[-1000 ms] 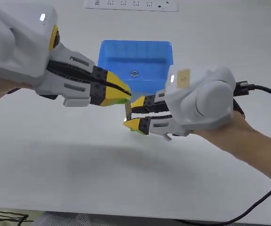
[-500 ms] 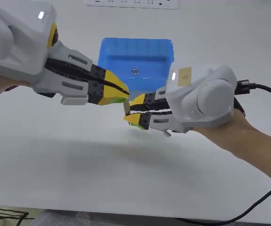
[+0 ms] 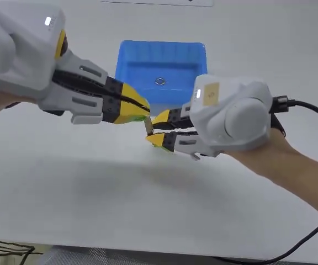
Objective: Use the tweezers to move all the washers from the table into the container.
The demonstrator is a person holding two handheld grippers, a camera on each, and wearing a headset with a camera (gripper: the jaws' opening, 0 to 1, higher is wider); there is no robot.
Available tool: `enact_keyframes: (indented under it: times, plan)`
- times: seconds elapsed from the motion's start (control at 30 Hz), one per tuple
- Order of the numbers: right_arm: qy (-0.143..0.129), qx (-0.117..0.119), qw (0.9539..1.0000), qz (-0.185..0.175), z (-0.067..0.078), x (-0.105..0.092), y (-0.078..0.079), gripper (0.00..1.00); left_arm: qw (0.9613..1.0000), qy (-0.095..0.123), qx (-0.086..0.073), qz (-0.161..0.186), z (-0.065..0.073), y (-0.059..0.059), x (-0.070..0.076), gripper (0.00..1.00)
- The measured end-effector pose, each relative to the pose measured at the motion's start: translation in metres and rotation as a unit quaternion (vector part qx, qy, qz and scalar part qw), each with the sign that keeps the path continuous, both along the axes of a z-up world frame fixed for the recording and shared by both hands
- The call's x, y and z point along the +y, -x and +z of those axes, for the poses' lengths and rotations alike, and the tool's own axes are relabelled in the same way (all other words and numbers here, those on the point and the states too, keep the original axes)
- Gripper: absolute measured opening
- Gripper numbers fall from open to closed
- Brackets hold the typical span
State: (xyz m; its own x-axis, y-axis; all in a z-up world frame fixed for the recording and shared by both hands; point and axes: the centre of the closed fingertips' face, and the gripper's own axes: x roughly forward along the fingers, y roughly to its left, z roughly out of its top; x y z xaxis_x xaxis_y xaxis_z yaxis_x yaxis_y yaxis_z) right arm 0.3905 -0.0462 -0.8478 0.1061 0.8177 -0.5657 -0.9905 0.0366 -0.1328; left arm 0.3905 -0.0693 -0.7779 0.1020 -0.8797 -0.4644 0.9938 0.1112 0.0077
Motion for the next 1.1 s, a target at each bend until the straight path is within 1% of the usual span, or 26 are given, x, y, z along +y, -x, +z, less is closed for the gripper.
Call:
enact_keyframes:
  times: [0.4,0.6,0.7,0.73,0.83,0.97,1.03,1.07,1.1]
  plan:
    - [-0.002,-0.002,1.0000,-0.001,0.0014,0.0018,-0.0038,0.12,1.0000,0.002,-0.005,0.001,0.0023,-0.0010,-0.0008,0.05]
    - [0.000,-0.002,1.0000,-0.001,-0.0002,0.0023,-0.0050,0.12,1.0000,0.000,-0.004,0.003,0.0009,-0.0018,-0.0003,0.05]
    - [0.001,-0.004,1.0000,-0.001,-0.0013,0.0021,-0.0056,0.12,1.0000,-0.002,-0.005,0.003,-0.0001,-0.0023,-0.0002,0.05]
    - [0.001,-0.004,1.0000,-0.001,-0.0013,0.0023,-0.0058,0.12,1.0000,-0.002,-0.008,0.002,0.0001,-0.0027,-0.0002,0.05]
    - [0.004,-0.003,1.0000,0.000,-0.0028,0.0022,-0.0060,0.12,1.0000,-0.001,-0.004,0.003,-0.0002,-0.0027,-0.0001,0.05]
    - [0.006,0.001,1.0000,-0.003,-0.0050,0.0012,-0.0060,0.12,1.0000,-0.002,-0.005,0.001,-0.0004,-0.0024,-0.0003,0.05]
    - [0.010,0.001,0.9999,-0.002,-0.0067,0.0002,-0.0059,0.12,1.0000,-0.002,-0.003,0.000,-0.0006,-0.0021,-0.0006,0.05]
    - [0.013,0.000,0.9999,-0.002,-0.0077,-0.0005,-0.0061,0.12,1.0000,-0.003,-0.005,0.001,-0.0004,-0.0022,-0.0009,0.05]
    - [0.013,0.002,0.9999,-0.003,-0.0085,-0.0011,-0.0059,0.12,1.0000,-0.003,-0.003,0.001,-0.0004,-0.0019,-0.0011,0.05]
